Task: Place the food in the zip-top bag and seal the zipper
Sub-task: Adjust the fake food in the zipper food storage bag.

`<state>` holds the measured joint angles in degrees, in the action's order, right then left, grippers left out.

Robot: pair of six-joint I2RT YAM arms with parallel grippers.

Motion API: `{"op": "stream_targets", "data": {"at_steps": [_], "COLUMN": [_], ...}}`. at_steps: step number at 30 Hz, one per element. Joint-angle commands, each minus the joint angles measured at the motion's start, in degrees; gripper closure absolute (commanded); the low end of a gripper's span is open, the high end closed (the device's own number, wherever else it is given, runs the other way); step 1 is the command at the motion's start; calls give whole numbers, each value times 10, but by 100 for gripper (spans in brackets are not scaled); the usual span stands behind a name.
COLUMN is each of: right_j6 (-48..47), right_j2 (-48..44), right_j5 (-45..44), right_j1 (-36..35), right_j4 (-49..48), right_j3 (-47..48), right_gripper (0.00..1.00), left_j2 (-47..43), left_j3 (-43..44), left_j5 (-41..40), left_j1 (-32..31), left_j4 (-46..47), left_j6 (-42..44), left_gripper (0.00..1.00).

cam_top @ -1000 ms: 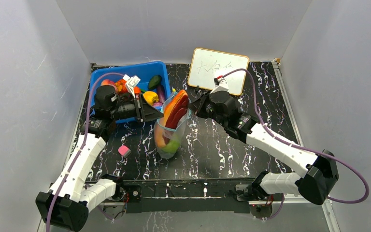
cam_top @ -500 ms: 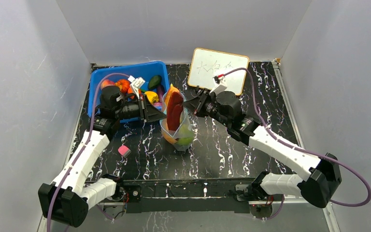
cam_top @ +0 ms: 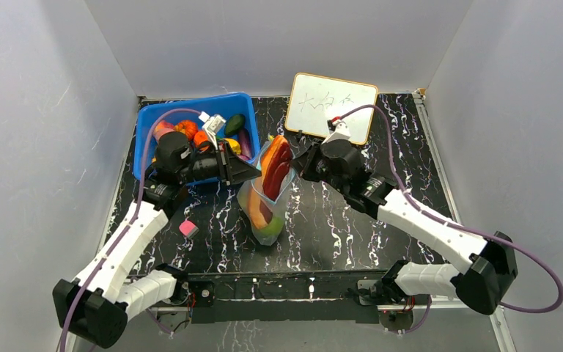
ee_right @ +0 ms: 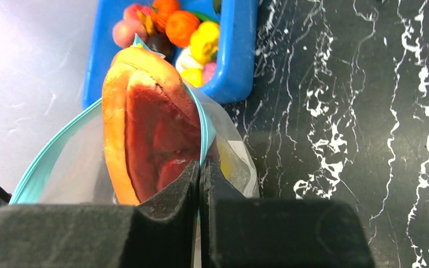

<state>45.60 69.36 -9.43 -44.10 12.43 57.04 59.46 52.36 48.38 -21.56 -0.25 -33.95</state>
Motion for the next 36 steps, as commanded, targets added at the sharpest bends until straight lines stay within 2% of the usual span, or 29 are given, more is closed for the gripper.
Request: {"op": "stream_targets", "data": {"at_steps": [1, 8, 14, 20, 25, 30, 36], "right_j6": [-21, -40, -77, -98, -100, -101, -99], "right_j2": [-46, -68, -82, -73, -73, -72, -68], "right_j5": [-9, 86, 136, 154, 154, 152, 157], "right_j1": [1, 1, 1, 1, 1, 1, 1], "right_j4": [-41, -126, -173, -164, -161, -154, -158], "right_j3": [32, -15, -38, -25, -21, -15, -17], "right_gripper": [100, 100, 100, 100, 100, 100, 100], "left_j2": [-48, -22, -22, 13, 43, 24, 23], "left_j3": [0, 23, 40, 65, 86, 89, 90], "left_j5": [-7, -77, -115, -155, -173, -164, -187], "left_j1": [-1, -1, -2, -2, -1, -1, -1], "left_j4": [78, -84, -135, -162, -193, -210, -213], "left_j6": [-39, 74, 128, 164, 195, 228, 189], "left_gripper": [100, 98, 78, 59, 57, 56, 48]}}
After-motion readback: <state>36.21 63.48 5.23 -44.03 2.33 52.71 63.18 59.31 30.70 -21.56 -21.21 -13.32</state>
